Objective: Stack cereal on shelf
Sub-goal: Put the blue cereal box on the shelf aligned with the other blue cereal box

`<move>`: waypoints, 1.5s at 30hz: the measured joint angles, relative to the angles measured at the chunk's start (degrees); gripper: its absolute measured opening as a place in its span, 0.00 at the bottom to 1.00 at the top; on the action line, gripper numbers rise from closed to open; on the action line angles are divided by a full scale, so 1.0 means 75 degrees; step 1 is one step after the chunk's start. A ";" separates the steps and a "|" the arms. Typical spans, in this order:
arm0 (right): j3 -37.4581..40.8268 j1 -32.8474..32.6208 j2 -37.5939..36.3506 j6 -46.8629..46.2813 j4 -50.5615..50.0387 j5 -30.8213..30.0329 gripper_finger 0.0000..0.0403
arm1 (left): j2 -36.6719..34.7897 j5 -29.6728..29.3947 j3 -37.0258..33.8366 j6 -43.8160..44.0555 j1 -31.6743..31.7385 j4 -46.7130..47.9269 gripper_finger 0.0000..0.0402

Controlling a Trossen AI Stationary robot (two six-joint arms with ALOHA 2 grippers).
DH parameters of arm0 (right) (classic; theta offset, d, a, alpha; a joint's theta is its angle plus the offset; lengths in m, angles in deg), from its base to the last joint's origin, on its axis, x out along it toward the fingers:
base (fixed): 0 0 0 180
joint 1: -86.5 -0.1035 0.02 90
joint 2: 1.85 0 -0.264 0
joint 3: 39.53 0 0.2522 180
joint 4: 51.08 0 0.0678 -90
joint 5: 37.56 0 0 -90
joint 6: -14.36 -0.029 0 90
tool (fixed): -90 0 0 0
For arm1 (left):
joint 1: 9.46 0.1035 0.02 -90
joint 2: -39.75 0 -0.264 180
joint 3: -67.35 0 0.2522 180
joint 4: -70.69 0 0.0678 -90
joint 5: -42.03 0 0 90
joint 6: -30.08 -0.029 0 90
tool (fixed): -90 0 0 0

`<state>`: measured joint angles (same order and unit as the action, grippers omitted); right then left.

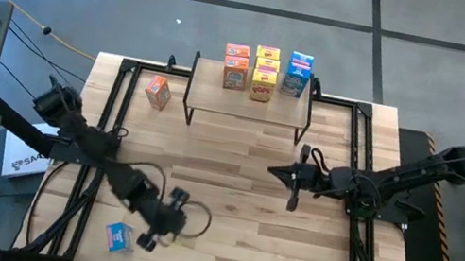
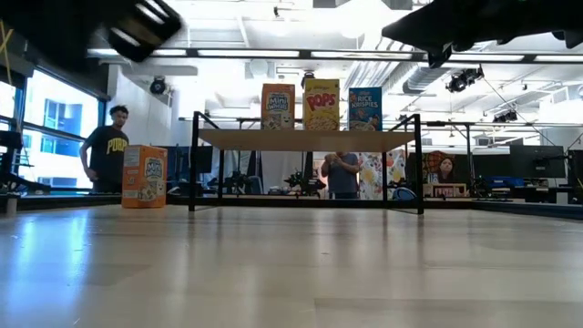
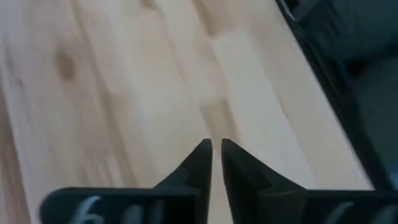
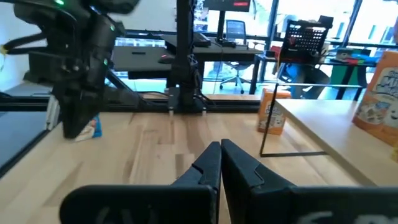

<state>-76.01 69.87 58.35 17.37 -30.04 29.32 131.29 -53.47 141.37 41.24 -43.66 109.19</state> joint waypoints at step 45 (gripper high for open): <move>-0.0003 -0.1150 0.0035 -0.0409 -0.0208 -0.1179 0.00 | 0.1515 -0.1403 0.1814 0.7590 -0.3734 0.4058 0.00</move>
<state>-76.04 61.25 58.61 14.31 -31.60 20.48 142.66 -63.99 154.97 98.17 -71.67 139.62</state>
